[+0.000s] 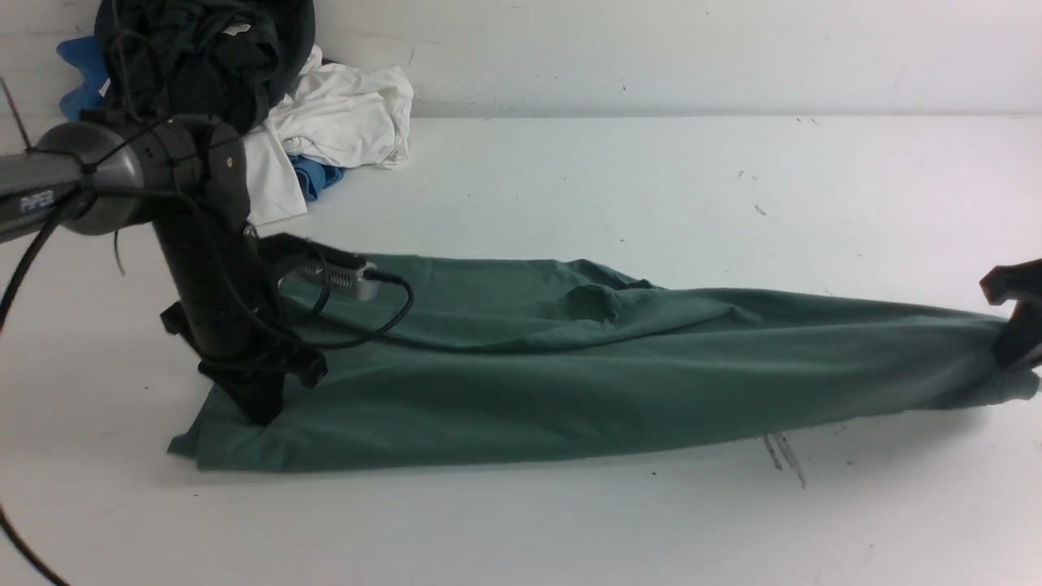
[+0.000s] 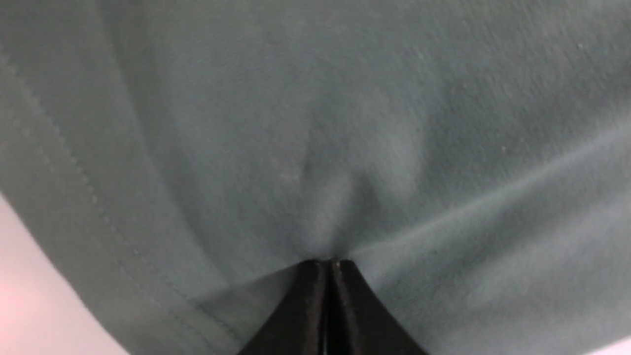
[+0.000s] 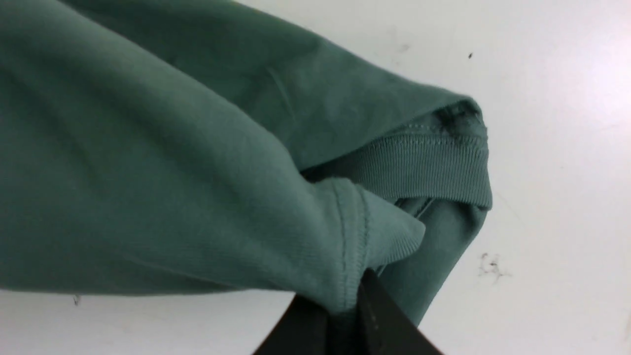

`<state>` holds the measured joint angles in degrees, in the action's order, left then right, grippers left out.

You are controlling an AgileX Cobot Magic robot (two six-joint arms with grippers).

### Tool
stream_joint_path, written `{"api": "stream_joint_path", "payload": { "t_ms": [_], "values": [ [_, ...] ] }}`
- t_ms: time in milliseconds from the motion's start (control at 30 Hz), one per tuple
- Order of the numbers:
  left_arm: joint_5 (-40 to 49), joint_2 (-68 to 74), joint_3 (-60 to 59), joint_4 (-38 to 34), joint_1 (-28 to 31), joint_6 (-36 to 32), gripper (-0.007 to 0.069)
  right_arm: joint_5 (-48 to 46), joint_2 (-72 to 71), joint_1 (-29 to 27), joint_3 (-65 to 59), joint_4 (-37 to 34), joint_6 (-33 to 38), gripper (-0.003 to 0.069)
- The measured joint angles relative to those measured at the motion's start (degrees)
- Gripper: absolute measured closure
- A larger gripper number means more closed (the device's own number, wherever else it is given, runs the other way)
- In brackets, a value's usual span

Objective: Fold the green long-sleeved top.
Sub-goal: Use both arms to drag the lower edge of the fabric forward and fold it over the upper edge

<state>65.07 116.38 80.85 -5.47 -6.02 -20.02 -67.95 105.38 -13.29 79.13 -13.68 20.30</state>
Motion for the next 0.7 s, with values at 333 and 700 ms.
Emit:
{"api": "stream_joint_path", "payload": {
  "t_ms": [333, 700],
  "values": [
    [-8.60, -11.65, -17.72, 0.01, -0.04, 0.46, 0.0631, 1.11, 2.00, -0.01, -2.41, -0.83, 0.25, 0.0641],
    [-9.80, -11.97, -18.08, 0.01, -0.04, 0.51, 0.0608, 1.52, 2.00, -0.06, -2.91, -0.82, 0.68, 0.0484]
  ]
}}
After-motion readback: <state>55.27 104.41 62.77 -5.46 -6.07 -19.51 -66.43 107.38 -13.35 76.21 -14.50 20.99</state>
